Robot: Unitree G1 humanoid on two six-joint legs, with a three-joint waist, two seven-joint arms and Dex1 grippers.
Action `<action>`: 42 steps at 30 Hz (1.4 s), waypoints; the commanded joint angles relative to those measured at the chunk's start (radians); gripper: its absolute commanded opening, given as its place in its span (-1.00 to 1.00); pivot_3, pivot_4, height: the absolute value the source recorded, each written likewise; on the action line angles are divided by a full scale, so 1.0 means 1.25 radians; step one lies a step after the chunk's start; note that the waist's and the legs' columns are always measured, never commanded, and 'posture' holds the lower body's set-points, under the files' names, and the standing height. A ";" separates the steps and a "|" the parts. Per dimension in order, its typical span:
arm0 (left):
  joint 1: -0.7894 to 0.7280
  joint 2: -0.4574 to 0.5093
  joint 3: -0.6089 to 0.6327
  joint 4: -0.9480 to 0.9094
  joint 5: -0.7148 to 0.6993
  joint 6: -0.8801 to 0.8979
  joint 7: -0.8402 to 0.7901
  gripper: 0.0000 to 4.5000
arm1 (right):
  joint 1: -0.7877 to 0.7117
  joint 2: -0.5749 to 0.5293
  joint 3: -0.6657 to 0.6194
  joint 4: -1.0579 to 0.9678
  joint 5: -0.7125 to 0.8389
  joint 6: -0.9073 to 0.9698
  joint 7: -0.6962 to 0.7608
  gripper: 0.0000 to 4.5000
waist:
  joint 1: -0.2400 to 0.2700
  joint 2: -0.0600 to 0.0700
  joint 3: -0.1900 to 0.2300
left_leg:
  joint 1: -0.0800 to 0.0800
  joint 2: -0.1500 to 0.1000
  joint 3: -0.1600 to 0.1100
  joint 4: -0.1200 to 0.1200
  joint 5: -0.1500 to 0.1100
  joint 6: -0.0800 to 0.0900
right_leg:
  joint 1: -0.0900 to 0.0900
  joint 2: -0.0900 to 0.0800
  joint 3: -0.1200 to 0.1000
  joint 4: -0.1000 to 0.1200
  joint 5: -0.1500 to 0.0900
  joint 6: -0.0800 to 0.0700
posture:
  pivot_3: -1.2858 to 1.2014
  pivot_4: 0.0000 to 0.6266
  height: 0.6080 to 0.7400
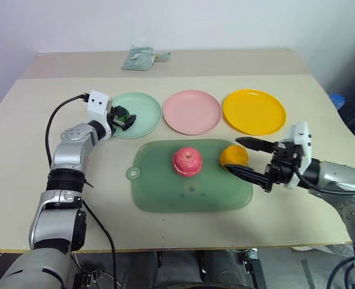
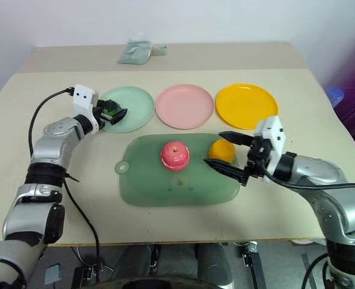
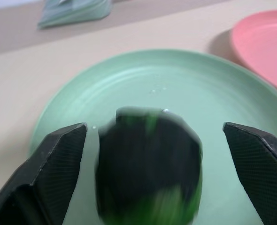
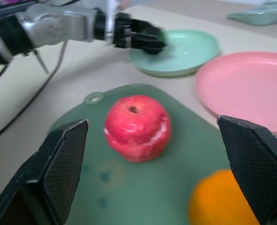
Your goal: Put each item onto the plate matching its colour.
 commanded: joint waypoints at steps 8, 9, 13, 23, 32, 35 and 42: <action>0.325 0.095 0.056 -0.509 -0.202 0.011 -0.255 0.98 | -0.149 0.139 0.251 -0.012 -0.152 0.028 -0.156 1.00 | -0.004 0.000 0.000 | 0.000 0.002 0.000 -0.002 0.001 -0.001 | -0.002 -0.001 0.002 0.001 0.000 0.000 | 0.03 -0.52 1.00; 0.373 0.113 0.045 -0.555 -0.213 0.031 -0.277 0.98 | -0.163 0.151 0.267 0.006 -0.164 0.039 -0.165 1.00 | -0.003 0.000 0.000 | 0.000 0.002 0.001 -0.002 0.001 -0.001 | -0.002 -0.001 0.002 0.001 0.000 0.000 | 0.03 -0.52 1.00; 0.525 0.166 0.014 -0.686 -0.226 0.060 -0.345 0.98 | -0.207 0.175 0.317 0.081 -0.201 0.066 -0.164 1.00 | 0.005 0.000 0.000 | 0.000 0.001 -0.001 -0.001 0.001 -0.002 | -0.001 -0.002 0.000 0.001 0.000 -0.001 | 0.03 -0.52 1.00; 0.678 0.172 0.027 -0.850 -0.270 0.100 -0.343 1.00 | -0.281 0.206 0.308 0.138 -0.250 0.079 -0.170 0.38 | -0.002 0.000 -0.001 | 0.001 0.002 -0.001 -0.002 0.001 -0.002 | 0.000 -0.001 0.000 0.000 0.000 -0.001 | 0.03 -0.52 1.00; 0.697 0.120 0.051 -0.857 -0.282 0.096 -0.256 1.00 | -0.463 0.310 0.227 0.361 -0.314 0.043 -0.293 0.38 | -0.010 0.000 0.000 | 0.002 0.002 -0.001 -0.002 0.001 -0.002 | 0.000 0.000 0.000 0.001 0.000 -0.001 | 0.03 -0.52 1.00; 0.699 0.097 0.049 -0.848 -0.258 0.075 -0.227 1.00 | -0.573 0.383 0.232 0.591 -0.372 -0.031 -0.333 0.38 | -0.012 0.000 -0.001 | 0.002 0.002 -0.001 -0.003 0.001 -0.002 | 0.000 0.000 0.000 0.001 0.000 -0.002 | 0.03 -0.52 1.00; 0.713 0.073 0.023 -0.848 -0.208 0.031 -0.195 1.00 | -0.669 0.431 0.210 0.832 -0.461 -0.258 -0.346 0.99 | -0.021 0.001 0.000 | -0.003 0.001 0.001 -0.004 0.001 -0.002 | -0.005 -0.001 0.001 0.001 0.001 -0.002 | 0.03 -0.52 1.00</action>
